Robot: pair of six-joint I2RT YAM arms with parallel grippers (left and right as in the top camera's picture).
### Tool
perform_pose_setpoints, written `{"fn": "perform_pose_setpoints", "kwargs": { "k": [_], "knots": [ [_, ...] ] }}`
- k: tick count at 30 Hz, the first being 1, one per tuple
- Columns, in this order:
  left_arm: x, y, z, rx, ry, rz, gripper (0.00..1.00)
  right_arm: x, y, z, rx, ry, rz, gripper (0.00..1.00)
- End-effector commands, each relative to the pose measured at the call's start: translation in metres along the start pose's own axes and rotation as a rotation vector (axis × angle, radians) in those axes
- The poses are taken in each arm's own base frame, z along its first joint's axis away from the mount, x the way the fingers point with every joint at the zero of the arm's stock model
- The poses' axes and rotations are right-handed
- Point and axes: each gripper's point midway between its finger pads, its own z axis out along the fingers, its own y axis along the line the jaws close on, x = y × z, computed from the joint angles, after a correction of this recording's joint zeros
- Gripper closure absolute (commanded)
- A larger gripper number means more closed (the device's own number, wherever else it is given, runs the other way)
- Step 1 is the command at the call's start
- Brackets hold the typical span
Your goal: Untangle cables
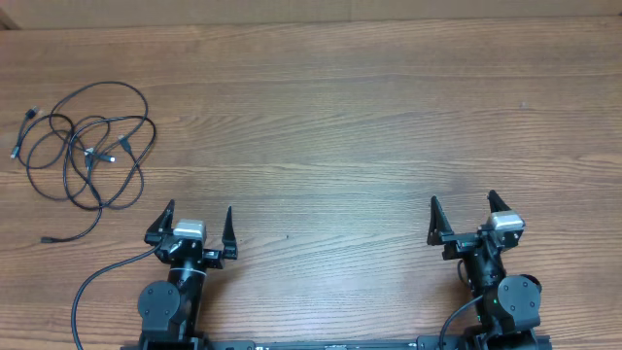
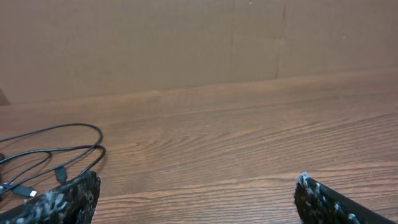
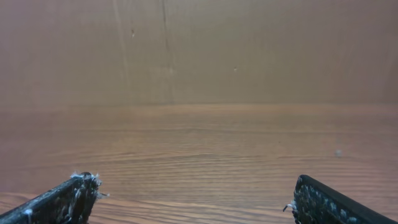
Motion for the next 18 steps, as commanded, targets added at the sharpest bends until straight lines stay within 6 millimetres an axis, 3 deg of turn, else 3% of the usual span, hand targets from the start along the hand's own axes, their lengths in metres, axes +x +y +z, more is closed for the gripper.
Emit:
{"fn": "perform_pose_setpoints", "kwargs": {
  "k": [1,18],
  "knots": [
    [-0.0005,0.0019,-0.0004,-0.009,-0.007,-0.003,0.01,0.0030,0.0012,0.0001,-0.018,0.001,-0.105,0.00],
    [-0.0005,0.0019,-0.0004,-0.009,-0.007,-0.003,0.00,0.0017,-0.0066,0.0001,0.014,-0.002,-0.103,0.00]
  ]
}}
